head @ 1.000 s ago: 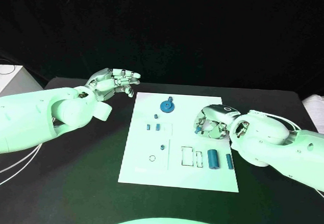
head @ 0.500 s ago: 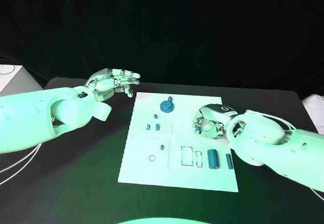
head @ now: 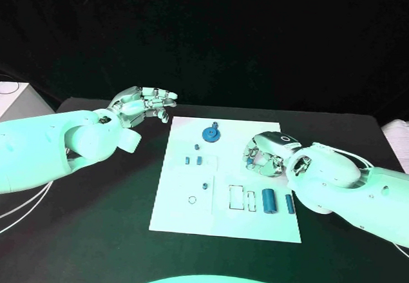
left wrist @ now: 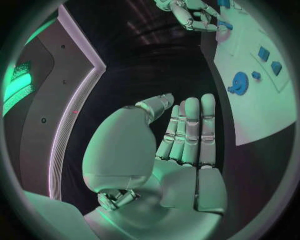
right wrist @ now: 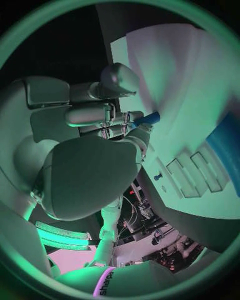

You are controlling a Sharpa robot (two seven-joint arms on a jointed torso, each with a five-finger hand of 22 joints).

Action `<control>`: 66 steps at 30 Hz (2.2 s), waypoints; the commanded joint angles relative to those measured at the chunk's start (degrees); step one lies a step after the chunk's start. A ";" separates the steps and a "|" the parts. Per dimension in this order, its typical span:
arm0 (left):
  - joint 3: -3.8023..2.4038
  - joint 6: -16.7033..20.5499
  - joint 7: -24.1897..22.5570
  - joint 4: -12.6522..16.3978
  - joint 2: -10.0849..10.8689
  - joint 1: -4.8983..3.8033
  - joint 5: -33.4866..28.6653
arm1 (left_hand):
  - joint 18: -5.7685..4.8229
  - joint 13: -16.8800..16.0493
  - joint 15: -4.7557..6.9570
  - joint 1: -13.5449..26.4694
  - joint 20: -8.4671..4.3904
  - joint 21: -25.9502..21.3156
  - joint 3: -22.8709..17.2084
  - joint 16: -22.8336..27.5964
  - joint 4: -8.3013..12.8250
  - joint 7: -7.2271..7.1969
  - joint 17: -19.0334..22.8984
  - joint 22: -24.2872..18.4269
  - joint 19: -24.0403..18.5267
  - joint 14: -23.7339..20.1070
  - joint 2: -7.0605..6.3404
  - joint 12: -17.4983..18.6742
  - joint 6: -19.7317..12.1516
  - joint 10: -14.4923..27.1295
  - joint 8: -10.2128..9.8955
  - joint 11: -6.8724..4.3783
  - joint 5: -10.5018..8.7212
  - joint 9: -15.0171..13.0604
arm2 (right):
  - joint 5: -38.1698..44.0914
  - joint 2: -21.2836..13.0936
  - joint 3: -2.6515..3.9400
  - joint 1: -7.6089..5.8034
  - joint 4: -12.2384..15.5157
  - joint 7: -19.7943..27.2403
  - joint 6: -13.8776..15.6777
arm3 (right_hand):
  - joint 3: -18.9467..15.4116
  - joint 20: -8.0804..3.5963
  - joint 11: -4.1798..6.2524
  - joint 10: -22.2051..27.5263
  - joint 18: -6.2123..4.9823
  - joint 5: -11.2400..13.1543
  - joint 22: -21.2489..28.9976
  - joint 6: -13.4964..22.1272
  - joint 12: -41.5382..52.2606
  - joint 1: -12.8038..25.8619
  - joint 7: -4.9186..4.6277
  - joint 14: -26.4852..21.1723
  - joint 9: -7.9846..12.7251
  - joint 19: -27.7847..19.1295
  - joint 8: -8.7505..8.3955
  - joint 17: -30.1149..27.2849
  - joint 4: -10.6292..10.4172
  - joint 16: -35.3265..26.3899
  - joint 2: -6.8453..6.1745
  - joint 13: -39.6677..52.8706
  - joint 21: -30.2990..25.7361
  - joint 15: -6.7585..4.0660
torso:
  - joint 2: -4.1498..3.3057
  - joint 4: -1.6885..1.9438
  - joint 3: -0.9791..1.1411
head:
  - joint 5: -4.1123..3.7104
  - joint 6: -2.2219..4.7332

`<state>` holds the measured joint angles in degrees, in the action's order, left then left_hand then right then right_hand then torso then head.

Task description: Assemble the parts on the task board

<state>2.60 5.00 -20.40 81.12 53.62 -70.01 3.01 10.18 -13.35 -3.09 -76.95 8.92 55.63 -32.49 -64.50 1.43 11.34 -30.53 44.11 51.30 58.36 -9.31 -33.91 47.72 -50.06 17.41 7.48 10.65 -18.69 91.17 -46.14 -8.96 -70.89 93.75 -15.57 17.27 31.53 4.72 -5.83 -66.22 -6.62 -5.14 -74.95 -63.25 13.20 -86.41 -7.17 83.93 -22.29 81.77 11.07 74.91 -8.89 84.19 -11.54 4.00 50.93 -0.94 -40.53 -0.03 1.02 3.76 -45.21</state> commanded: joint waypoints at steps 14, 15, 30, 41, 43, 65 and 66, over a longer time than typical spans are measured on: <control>-0.04 -1.16 -0.31 -0.19 -0.43 0.01 0.11 | 0.36 0.09 -0.26 0.14 -0.10 -0.22 0.21 -0.04 -0.15 0.09 -0.03 -0.07 0.36 -0.32 -0.10 -0.48 -0.61 0.34 0.04 0.03 0.02 0.10 | -5.53 -2.47 1.40 -2.07 7.33 0.90 6.93 | 1.84 -0.40 2.54 -3.79 0.65 -1.54 -1.56 -0.35 -1.43 2.47 -0.10 3.74 -0.85 0.24 0.65 3.71 2.77 0.55 0.22 1.06 1.18 -0.30 | 0.00 -0.03 -0.10 | 0.17 0.25; -0.04 -1.18 -0.31 -0.19 -0.46 0.01 0.11 | 0.36 0.09 -0.26 0.14 -0.10 -0.22 0.21 -0.04 -0.15 0.09 -0.03 -0.07 0.36 -0.32 -0.10 -0.48 -0.61 0.34 0.04 0.03 0.02 0.10 | -6.01 -2.36 1.43 -2.10 7.79 1.07 6.92 | 1.95 -0.41 2.53 -3.83 0.64 -1.57 -1.56 -0.32 -1.52 2.55 -0.13 3.75 -0.90 0.22 0.67 3.79 3.00 0.59 0.20 1.08 1.10 -0.29 | 0.00 -0.06 -0.08 | 0.29 0.21; -0.04 -1.37 -0.39 -0.27 -0.85 0.03 0.11 | 0.36 0.09 -0.26 0.14 -0.10 -0.22 0.21 -0.04 -0.15 0.09 -0.03 -0.07 0.36 -0.32 -0.10 -0.48 -0.61 0.34 0.04 0.03 0.02 0.10 | -4.86 4.48 0.58 3.02 9.84 3.46 6.21 | 2.36 -0.38 2.40 -3.84 0.54 -1.53 -1.46 0.01 -1.99 3.12 -0.29 3.69 -1.02 0.02 0.58 3.56 3.76 0.48 0.21 1.16 0.40 -0.20 | -0.03 -0.05 0.02 | 1.70 -0.45; -0.04 -1.48 -0.43 -0.28 -0.99 0.05 0.11 | 0.36 0.09 -0.29 0.19 -0.07 -0.26 0.24 -0.06 -0.19 0.11 -0.04 -0.08 0.36 -0.35 -0.08 -0.56 -0.66 0.37 0.08 0.05 0.00 0.11 | -1.11 7.93 0.05 6.49 7.77 3.60 6.11 | 2.57 -0.35 2.34 -3.83 0.48 -1.54 -1.37 0.12 -2.17 3.33 -0.34 3.66 -1.07 -0.10 0.55 3.45 4.04 0.42 0.35 1.20 -0.02 -0.17 | -0.10 0.17 -0.08 | 2.39 -0.78; -0.04 -1.45 -0.44 -0.26 -0.92 0.05 0.11 | 0.36 0.09 -0.29 0.19 -0.07 -0.26 0.24 -0.06 -0.19 0.11 -0.04 -0.08 0.36 -0.35 -0.08 -0.56 -0.66 0.37 0.08 0.05 0.00 0.11 | -0.44 8.36 0.01 6.88 7.55 3.35 6.14 | 2.57 -0.35 2.34 -3.83 0.48 -1.54 -1.37 0.12 -2.17 3.33 -0.34 3.66 -1.07 -0.10 0.55 3.45 4.04 0.42 0.35 1.20 -0.02 -0.17 | -0.12 0.08 -0.05 | 2.56 -0.83; -0.04 -1.48 -0.32 -0.14 -0.85 0.05 0.11 | 0.36 0.09 -0.33 0.33 -0.03 -0.31 0.27 -0.08 -0.32 0.15 -0.04 -0.11 0.36 -0.38 -0.01 -0.67 -0.73 0.42 0.14 0.09 0.00 0.12 | 2.68 10.52 -0.34 8.33 5.30 1.93 7.39 | 2.88 -0.32 2.28 -3.85 0.47 -1.80 -1.45 0.31 -2.47 3.70 -0.42 3.63 -1.17 -0.16 0.52 3.35 4.66 0.37 0.36 1.29 -0.11 -0.12 | -0.07 0.18 -0.10 | 3.25 -1.12; -0.04 -1.48 -0.31 -0.14 -0.85 0.05 0.11 | 0.36 0.09 -0.33 0.33 -0.03 -0.31 0.27 -0.08 -0.32 0.15 -0.04 -0.11 0.36 -0.38 -0.01 -0.67 -0.73 0.42 0.14 0.09 0.00 0.12 | 2.70 10.56 -0.34 8.35 5.24 1.93 7.39 | 2.88 -0.32 2.28 -3.85 0.47 -1.80 -1.45 0.31 -2.47 3.70 -0.42 3.63 -1.17 -0.16 0.52 3.35 4.66 0.37 0.36 1.29 -0.11 -0.12 | -0.07 0.18 -0.10 | 3.25 -1.12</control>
<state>2.61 4.46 -20.36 80.84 52.82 -69.97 3.01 10.18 -13.31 -3.30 -76.95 8.91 55.63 -32.32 -64.50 1.26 11.54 -30.53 44.07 51.30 58.14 -9.31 -34.40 47.52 -50.07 17.41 7.48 10.65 -18.66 92.53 -35.66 -9.30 -62.61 99.02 -13.52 24.18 34.33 4.52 -6.49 -66.90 -6.63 -6.66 -74.93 -63.04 10.62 -82.78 -7.37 83.93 -23.39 81.97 11.50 74.92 -4.51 84.57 -11.76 4.57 51.09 -0.93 -40.62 0.15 0.92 6.97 -46.31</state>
